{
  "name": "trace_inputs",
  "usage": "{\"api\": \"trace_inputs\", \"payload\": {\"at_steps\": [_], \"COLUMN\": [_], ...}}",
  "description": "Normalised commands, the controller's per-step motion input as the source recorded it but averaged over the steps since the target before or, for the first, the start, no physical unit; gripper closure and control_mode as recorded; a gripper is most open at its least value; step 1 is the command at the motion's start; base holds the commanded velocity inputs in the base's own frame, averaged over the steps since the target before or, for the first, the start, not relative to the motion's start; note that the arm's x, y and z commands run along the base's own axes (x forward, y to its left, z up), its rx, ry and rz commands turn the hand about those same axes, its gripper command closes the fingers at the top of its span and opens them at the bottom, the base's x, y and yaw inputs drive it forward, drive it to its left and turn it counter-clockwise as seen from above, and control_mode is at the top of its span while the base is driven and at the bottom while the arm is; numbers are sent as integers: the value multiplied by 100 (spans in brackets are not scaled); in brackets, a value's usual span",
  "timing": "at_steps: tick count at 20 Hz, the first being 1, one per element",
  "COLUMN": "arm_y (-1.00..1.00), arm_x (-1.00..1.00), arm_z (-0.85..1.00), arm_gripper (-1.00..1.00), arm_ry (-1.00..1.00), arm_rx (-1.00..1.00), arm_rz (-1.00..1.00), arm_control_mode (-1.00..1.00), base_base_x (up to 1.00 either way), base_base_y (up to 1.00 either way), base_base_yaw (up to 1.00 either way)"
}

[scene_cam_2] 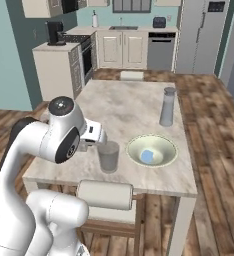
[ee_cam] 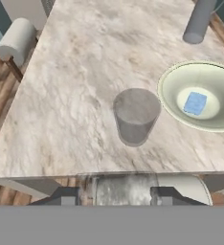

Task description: There are two ice cubes in the ice bowl. Place both ice cubes in the glass cup.

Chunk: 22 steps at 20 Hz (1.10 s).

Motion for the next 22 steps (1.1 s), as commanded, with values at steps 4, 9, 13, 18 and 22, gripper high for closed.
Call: {"api": "trace_inputs", "payload": {"at_steps": [4,9,13,18,22], "arm_y": [0,0,0,0,0], "arm_x": [0,0,0,18,24], "arm_z": [0,0,0,0,0], "arm_gripper": [100,100,100,100,100], "arm_ry": [0,0,0,13,6], "arm_rx": [0,0,0,-7,-4], "arm_rz": [0,0,0,-1,0], "arm_control_mode": [100,100,100,-100,-100], "base_base_x": [2,0,1,2,0], "base_base_y": [-58,-22,-12,0,0], "base_base_yaw": [-5,-1,-4,-1,0]}}
